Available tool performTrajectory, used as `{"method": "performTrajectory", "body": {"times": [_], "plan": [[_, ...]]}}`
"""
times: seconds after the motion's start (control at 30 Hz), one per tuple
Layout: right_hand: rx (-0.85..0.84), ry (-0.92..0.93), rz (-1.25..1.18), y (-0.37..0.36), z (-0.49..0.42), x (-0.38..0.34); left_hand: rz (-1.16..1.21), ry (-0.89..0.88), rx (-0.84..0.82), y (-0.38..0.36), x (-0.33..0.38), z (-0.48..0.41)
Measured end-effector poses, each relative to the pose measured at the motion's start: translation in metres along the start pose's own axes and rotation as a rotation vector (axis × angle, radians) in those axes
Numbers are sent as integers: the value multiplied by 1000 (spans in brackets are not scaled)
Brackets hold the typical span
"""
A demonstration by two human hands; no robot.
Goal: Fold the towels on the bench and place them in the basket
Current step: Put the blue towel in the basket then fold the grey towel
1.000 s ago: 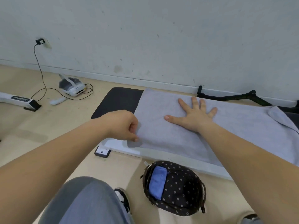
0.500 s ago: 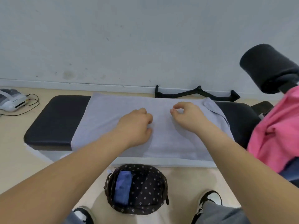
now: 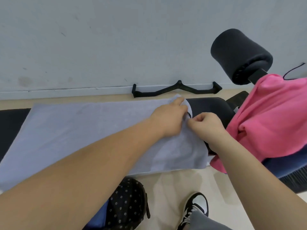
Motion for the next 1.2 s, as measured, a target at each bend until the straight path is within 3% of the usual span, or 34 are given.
{"method": "performTrajectory", "body": {"times": [0.1, 0.27, 0.4, 0.5, 0.63, 0.77, 0.83, 1.0, 1.2], "plan": [[-10, 5, -152, 0, 1, -7, 43, -24, 107, 8, 2, -20], [-120, -108, -377, 2, 0, 1, -27, -25, 149, 18, 6, -39], [-181, -190, -498, 13, 4, 11, 87, 47, 215, 26, -6, -59], [-289, -240, -419, 16, 9, 25, 242, 95, 311, 33, -9, -71], [-222, -132, 46, 35, 14, 38, 431, 152, 383, 35, -11, -80], [-201, -112, 334, 41, 15, 49, 285, 91, 15, -11, 0, -76], [-188, -106, 378, 39, 14, 55, 206, 68, -17, -22, 1, -70], [-131, -72, 350, 36, 7, 61, 82, 58, 240, -3, 7, -65], [-189, -9, 270, 33, 14, 52, -65, -53, 233, -3, 25, -66]]}}
Point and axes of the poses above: each hand's wrist, its own z-axis away from the middle knuckle, its own y-axis out of the back of the hand, x = y × z, the point moved 7 cm from there along -z, towards the middle knuckle, and after that the axes turned 10 degrees about z, right-handed, at the moved point
